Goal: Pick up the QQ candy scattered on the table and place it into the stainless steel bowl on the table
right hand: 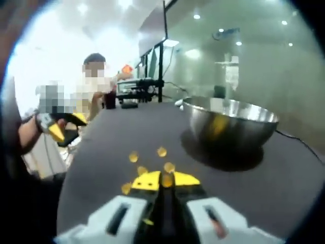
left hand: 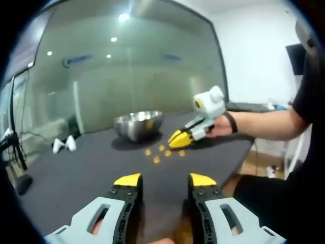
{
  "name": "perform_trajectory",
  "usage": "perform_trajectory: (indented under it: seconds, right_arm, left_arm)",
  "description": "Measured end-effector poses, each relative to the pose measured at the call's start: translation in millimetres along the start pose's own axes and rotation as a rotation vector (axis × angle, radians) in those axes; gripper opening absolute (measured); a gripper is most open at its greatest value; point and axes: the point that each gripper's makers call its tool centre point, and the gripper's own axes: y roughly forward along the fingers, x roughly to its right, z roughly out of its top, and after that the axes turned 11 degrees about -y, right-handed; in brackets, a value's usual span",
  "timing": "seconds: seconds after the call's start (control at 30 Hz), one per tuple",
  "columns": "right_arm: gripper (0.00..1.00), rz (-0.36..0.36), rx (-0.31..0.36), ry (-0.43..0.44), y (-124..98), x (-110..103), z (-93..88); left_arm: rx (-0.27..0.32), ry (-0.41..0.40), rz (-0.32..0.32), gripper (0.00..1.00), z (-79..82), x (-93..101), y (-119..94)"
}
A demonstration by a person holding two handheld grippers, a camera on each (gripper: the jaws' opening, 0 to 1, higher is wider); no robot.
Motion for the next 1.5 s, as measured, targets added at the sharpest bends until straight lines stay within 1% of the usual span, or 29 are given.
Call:
perform_trajectory:
  seconds: [0.03, 0.1, 0.17, 0.33, 0.4, 0.43, 0.47, 0.67, 0.73, 0.8, 0.83, 0.97, 1.0, 1.07, 1.13, 1.17, 1.23, 1.3, 1.5]
  right_arm:
    - [0.09, -0.027, 0.004, -0.01, -2.8, 5.2, 4.8]
    - [0.09, -0.075, 0.014, -0.001, -8.3, 14.5, 14.9]
    - [0.09, -0.139, 0.048, -0.017, -13.6, 27.3, 28.1]
    - [0.08, -0.255, 0.095, -0.031, -22.3, 54.4, 51.3]
    - [0.08, -0.273, 0.111, -0.004, -23.4, 61.6, 59.1]
    - [0.08, -0.306, 0.134, -0.003, -24.5, 69.4, 66.1]
    - [0.08, -0.312, 0.138, -0.004, -24.0, 72.7, 69.0]
    - [0.08, -0.329, 0.157, 0.043, -8.4, 88.1, 79.3]
    - [0.08, -0.32, 0.156, 0.057, -2.2, 89.6, 81.4]
    - [0.08, -0.299, 0.159, 0.137, 6.5, 89.6, 82.7]
    - [0.08, -0.302, 0.157, 0.117, 9.5, 91.1, 83.9]
    - [0.09, -0.315, 0.144, 0.123, 16.9, 95.9, 83.3]
    - [0.09, -0.317, 0.141, 0.134, 17.7, 97.3, 82.0]
    - [0.1, -0.306, 0.153, 0.196, 19.8, 97.0, 80.0]
    - [0.14, -0.298, 0.15, 0.223, 20.8, 96.8, 76.3]
    - [0.17, -0.297, 0.15, 0.22, 21.0, 96.6, 74.7]
    - [0.2, -0.287, 0.151, 0.223, 21.0, 94.4, 72.4]
    - [0.22, -0.275, 0.152, 0.231, 19.7, 91.6, 71.2]
    - [0.22, -0.279, 0.156, 0.23, 10.3, 90.6, 69.6]
  left_arm:
    - [0.001, 0.001, 0.001, 0.37, 0.2, -0.2, -0.3]
    - [-0.002, 0.003, 0.006, 0.37, -0.2, -1.1, -0.7]
    - [-0.002, 0.003, 0.01, 0.37, -0.1, -1.2, -0.7]
    - [0.01, -0.001, 0.006, 0.37, 2.4, 2.9, -2.0]
    - [0.011, -0.001, 0.005, 0.37, 2.5, 3.9, -2.6]
    - [0.01, -0.001, 0.005, 0.37, 2.4, 3.8, -2.9]
    - [0.01, 0.0, 0.006, 0.37, 2.3, 3.7, -3.2]
    - [0.014, 0.002, 0.004, 0.37, 4.7, 5.1, -2.9]
    - [0.013, 0.004, 0.002, 0.37, 4.5, 5.6, -1.6]
    - [0.011, 0.003, 0.001, 0.37, 4.2, 5.6, -0.5]
    - [0.011, 0.003, 0.001, 0.37, 4.4, 5.4, -0.2]
    - [0.019, 0.002, 0.003, 0.37, 7.5, 4.2, -1.4]
    - [0.02, 0.002, 0.004, 0.37, 7.8, 3.7, -1.7]
    - [0.019, 0.0, 0.008, 0.37, 7.3, 1.6, -2.0]
    - [0.015, 0.0, 0.016, 0.37, 5.9, -1.1, -2.1]
    - [0.016, -0.003, 0.018, 0.37, 6.0, -2.0, -2.5]
    - [0.019, -0.007, 0.017, 0.37, 6.4, -2.1, -3.1]
    - [0.014, -0.003, 0.017, 0.37, 5.4, -2.2, -3.1]
    - [0.011, -0.005, 0.017, 0.37, 4.2, -2.6, -1.8]
